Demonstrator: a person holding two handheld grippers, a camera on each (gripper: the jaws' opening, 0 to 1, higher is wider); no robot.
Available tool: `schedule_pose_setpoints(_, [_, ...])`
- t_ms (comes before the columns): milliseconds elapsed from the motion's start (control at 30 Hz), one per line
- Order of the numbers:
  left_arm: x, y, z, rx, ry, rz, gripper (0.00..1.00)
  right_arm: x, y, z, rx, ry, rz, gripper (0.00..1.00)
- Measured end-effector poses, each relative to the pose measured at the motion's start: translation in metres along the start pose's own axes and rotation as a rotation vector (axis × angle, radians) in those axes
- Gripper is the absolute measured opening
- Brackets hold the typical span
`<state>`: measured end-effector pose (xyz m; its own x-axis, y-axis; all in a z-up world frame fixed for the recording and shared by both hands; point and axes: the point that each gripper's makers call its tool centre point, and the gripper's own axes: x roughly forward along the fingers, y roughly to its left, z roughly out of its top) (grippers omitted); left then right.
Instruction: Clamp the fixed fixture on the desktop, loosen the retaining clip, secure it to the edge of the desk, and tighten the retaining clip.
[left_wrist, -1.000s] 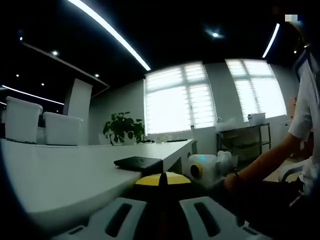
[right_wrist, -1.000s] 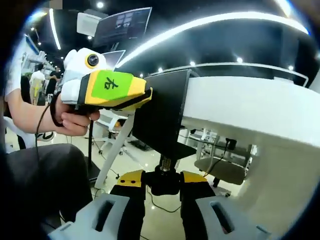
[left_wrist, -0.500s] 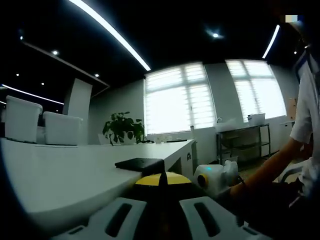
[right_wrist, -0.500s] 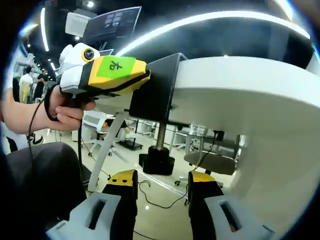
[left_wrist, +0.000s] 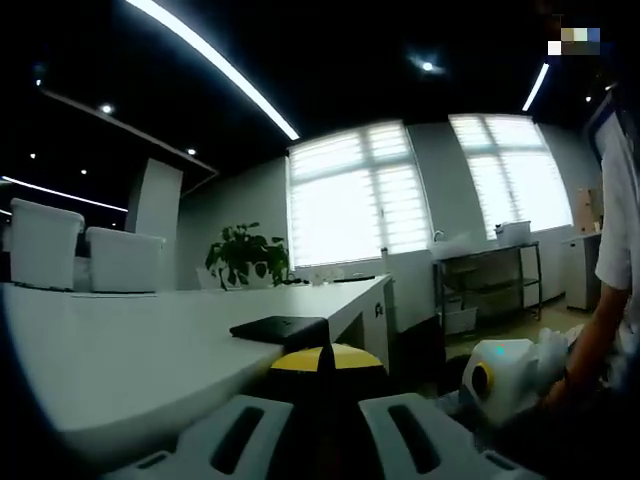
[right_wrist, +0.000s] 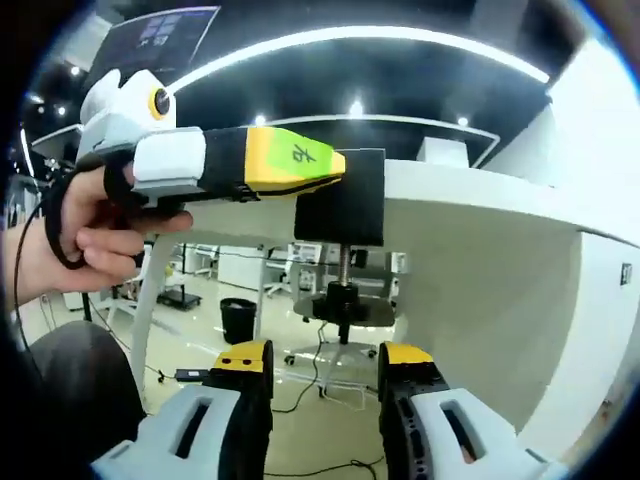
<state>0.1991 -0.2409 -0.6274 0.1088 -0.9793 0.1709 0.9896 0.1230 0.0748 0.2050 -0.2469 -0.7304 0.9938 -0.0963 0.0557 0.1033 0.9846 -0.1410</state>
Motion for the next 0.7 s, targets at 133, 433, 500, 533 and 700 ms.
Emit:
schedule_pose_setpoints(133, [-0.001,0.0,0.0,-0.012,-0.008,-0.002,0.03,-0.001,-0.008,0.002,0.012,-0.003,-0.051,0.41])
schedule_pose_setpoints(433, [-0.001,-0.001,0.001,-0.019,-0.011,-0.002,0.03,0.015,-0.012,0.023,-0.023,-0.055,-0.101,0.41])
schedule_pose_setpoints(500, [-0.001,-0.001,0.001,-0.013,-0.01,-0.003,0.03,0.02,-0.012,0.024,-0.033,-0.064,-0.111,0.38])
schedule_pose_setpoints(533, [-0.001,-0.001,0.001,-0.008,-0.009,-0.004,0.03,0.024,-0.011,0.025,-0.027,-0.069,-0.107,0.38])
schedule_pose_setpoints(700, [-0.001,-0.002,0.0,0.027,0.003,-0.004,0.03,0.048,-0.01,0.021,-0.029,-0.061,-0.108,0.35])
